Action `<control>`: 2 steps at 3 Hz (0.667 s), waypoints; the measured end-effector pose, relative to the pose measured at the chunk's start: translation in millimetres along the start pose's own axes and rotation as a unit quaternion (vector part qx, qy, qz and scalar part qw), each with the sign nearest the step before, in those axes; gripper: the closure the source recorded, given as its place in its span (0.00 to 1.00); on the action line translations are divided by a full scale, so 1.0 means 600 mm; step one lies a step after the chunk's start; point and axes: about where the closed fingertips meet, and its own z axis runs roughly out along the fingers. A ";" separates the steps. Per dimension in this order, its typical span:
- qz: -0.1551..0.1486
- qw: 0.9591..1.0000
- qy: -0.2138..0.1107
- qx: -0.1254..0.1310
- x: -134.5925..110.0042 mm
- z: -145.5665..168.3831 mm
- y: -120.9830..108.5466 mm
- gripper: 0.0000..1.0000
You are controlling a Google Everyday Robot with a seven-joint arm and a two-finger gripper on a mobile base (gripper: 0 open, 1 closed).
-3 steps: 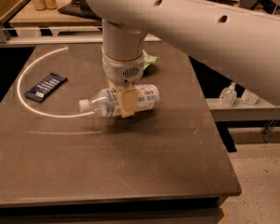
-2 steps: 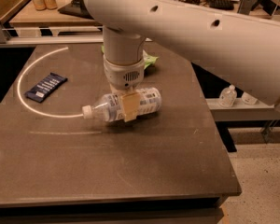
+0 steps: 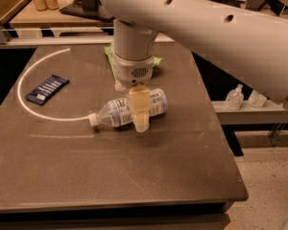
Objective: Knock blue plastic bottle over
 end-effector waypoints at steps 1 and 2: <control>0.049 0.995 -0.079 0.030 0.020 -0.033 -0.017 0.00; 0.092 0.976 -0.178 0.086 0.031 -0.093 -0.003 0.00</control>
Offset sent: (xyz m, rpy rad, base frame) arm 0.0514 -0.0771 0.1527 0.8981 -0.2407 -0.4936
